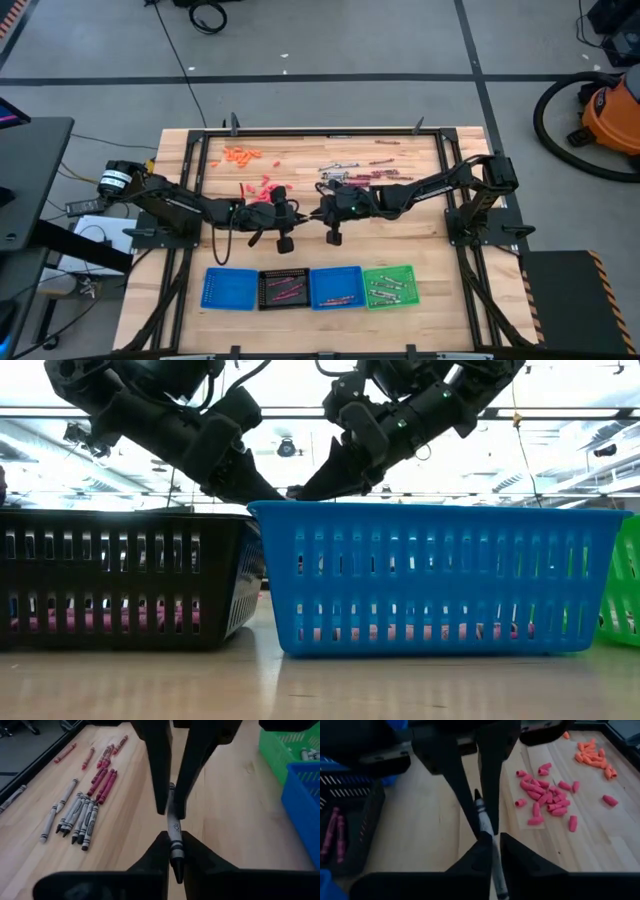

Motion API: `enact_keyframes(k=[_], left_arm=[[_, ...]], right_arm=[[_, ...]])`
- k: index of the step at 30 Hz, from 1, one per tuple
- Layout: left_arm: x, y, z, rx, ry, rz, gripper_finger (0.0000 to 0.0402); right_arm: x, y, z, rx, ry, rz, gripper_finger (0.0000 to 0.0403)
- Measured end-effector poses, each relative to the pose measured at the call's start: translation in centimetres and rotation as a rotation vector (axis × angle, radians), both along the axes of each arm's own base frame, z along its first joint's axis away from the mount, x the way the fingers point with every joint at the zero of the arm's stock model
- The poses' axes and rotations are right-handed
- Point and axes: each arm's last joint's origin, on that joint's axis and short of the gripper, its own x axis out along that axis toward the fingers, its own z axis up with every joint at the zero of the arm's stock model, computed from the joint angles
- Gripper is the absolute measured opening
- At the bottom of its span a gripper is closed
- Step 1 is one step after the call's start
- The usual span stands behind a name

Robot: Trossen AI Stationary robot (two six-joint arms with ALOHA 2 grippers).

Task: Sort crayons
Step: Put the black crayon into the left blue bin

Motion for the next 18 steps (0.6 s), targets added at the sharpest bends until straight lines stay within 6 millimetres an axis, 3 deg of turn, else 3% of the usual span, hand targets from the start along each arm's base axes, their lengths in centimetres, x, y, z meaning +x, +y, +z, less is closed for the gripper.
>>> enact_keyframes(k=[9, 18], left_arm=[[-0.8, -0.5, 0.5, -0.060, 0.034, -0.037, 0.0044], [-3.8, -3.7, 3.0, -0.343, 0.091, -0.294, 0.0048]], right_arm=[[-1.2, 0.1, 1.9, -0.006, 0.004, -0.047, 0.0088], [-2.6, 1.1, 2.0, -0.093, 0.111, -0.156, 0.0087]])
